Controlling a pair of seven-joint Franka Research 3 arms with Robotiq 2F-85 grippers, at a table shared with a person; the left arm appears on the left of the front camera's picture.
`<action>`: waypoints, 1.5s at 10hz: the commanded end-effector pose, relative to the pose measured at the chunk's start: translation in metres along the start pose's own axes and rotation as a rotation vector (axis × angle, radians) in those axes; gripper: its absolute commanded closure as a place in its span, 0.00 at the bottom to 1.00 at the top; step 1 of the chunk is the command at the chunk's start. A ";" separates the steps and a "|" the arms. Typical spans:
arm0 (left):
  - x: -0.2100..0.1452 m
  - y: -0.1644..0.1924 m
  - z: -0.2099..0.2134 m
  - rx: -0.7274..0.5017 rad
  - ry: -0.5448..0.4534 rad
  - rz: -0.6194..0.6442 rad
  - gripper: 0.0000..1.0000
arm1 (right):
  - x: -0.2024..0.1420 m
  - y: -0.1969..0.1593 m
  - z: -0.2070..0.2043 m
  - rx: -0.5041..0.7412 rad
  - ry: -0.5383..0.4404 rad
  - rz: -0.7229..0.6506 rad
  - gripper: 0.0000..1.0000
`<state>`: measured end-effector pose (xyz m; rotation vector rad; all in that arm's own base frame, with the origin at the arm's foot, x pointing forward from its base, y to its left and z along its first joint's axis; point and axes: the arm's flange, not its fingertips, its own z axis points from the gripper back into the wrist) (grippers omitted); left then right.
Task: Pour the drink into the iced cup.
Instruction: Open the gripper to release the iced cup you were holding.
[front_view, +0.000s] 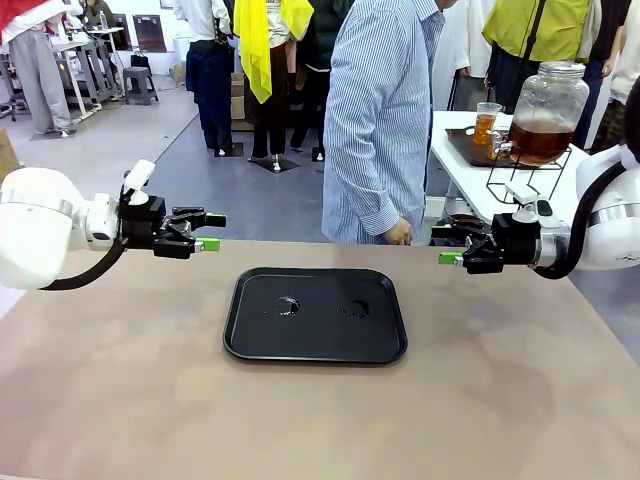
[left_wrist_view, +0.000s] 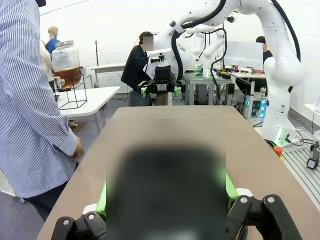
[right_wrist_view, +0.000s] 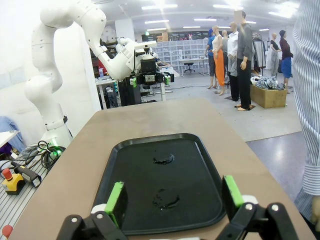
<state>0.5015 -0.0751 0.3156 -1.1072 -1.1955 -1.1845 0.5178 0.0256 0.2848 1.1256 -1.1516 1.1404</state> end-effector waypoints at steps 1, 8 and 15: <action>0.002 0.001 0.000 -0.004 0.007 0.000 0.00 | 0.004 -0.001 -0.002 0.006 0.003 -0.003 0.00; 0.002 0.001 0.000 -0.004 0.007 0.000 0.00 | 0.004 -0.001 -0.002 0.006 0.003 -0.003 0.00; 0.002 0.001 0.000 -0.004 0.007 0.000 0.00 | 0.004 -0.001 -0.002 0.006 0.003 -0.003 0.00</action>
